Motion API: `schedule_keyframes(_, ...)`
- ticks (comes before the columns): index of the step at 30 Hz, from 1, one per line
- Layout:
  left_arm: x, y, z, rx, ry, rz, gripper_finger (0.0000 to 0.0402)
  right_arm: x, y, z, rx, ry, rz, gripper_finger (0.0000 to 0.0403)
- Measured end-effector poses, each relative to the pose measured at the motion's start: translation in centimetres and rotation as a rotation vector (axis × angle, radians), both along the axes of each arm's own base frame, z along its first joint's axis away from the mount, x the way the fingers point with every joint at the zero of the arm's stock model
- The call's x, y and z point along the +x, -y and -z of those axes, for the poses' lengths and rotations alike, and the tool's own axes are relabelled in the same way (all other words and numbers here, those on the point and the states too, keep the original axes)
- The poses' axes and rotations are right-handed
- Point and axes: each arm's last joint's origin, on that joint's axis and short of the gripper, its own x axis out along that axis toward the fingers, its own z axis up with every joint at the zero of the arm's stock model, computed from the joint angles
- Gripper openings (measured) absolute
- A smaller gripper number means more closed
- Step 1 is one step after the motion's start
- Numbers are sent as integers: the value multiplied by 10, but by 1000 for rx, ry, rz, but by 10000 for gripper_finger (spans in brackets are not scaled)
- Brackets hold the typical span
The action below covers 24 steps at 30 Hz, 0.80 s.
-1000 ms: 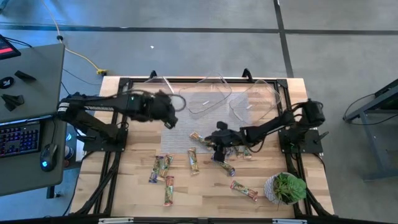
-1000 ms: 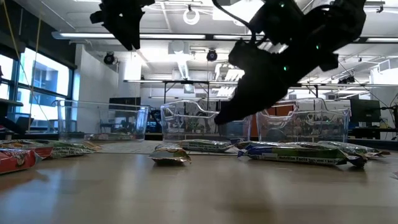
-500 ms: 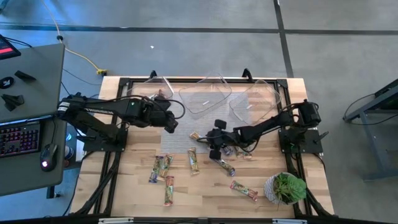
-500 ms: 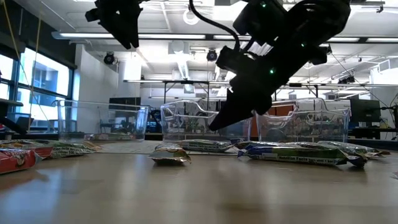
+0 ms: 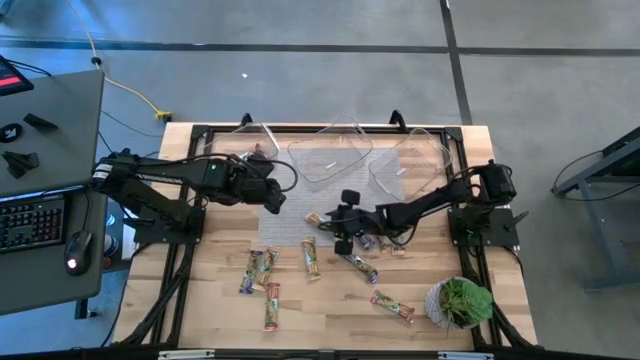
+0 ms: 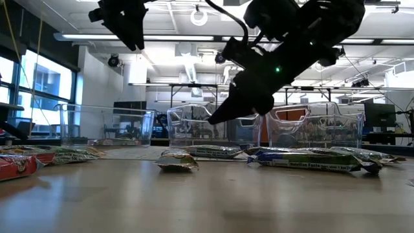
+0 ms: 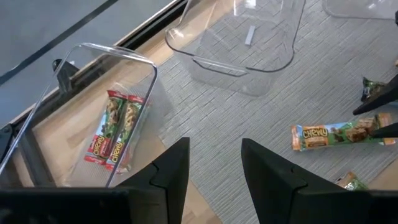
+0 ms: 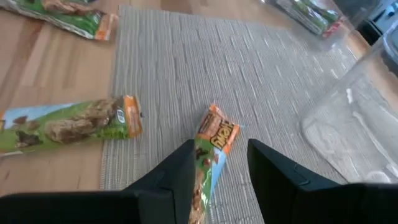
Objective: Pick and place Granola Bars by type
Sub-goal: Put the yellow granola bar into the middle transparent bin
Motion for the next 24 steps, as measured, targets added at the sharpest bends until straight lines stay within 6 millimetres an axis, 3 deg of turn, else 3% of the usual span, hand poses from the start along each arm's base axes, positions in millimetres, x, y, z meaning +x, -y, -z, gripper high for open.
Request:
schedule_keyframes(11,-1,0,0,3,-9,-1,140,-2,-2,4,97,-46,-79,136)
schedule_keyframes(24,-1,0,0,1,-9,0,140,-1,7,12,93,-77,-43,214)
